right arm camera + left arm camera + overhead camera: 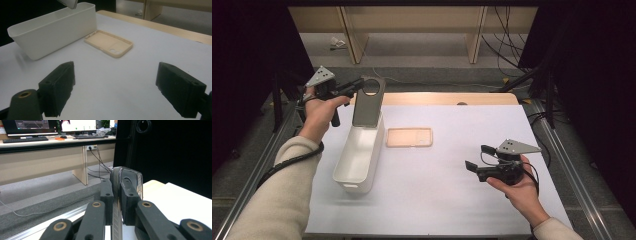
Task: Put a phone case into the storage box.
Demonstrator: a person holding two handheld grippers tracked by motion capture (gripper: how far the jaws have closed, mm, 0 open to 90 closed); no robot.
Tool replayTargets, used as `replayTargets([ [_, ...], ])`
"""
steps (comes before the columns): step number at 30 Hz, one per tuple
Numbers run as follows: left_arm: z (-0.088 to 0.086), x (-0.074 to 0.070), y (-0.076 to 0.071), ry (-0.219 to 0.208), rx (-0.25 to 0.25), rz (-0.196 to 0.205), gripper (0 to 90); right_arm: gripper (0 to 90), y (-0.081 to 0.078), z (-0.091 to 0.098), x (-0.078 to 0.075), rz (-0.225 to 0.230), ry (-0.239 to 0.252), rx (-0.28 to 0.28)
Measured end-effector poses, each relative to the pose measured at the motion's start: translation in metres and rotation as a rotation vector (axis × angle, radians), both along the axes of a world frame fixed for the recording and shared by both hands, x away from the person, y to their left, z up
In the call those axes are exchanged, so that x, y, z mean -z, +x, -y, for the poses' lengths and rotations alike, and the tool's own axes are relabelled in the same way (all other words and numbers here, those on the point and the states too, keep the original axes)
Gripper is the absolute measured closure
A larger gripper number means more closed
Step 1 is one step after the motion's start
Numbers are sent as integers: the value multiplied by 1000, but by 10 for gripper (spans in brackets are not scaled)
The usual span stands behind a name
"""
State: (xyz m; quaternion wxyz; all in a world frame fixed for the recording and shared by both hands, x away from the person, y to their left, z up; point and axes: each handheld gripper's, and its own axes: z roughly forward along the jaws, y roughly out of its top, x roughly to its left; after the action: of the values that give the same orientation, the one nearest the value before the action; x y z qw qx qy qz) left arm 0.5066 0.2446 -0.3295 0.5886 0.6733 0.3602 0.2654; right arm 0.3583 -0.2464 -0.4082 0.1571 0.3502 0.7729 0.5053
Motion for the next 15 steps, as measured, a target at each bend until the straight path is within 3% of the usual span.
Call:
replayTargets([
  [15, -5, 8, 11, -18, -23, 2, 817, 165, 1, 1, 1, -4, 6, 0],
])
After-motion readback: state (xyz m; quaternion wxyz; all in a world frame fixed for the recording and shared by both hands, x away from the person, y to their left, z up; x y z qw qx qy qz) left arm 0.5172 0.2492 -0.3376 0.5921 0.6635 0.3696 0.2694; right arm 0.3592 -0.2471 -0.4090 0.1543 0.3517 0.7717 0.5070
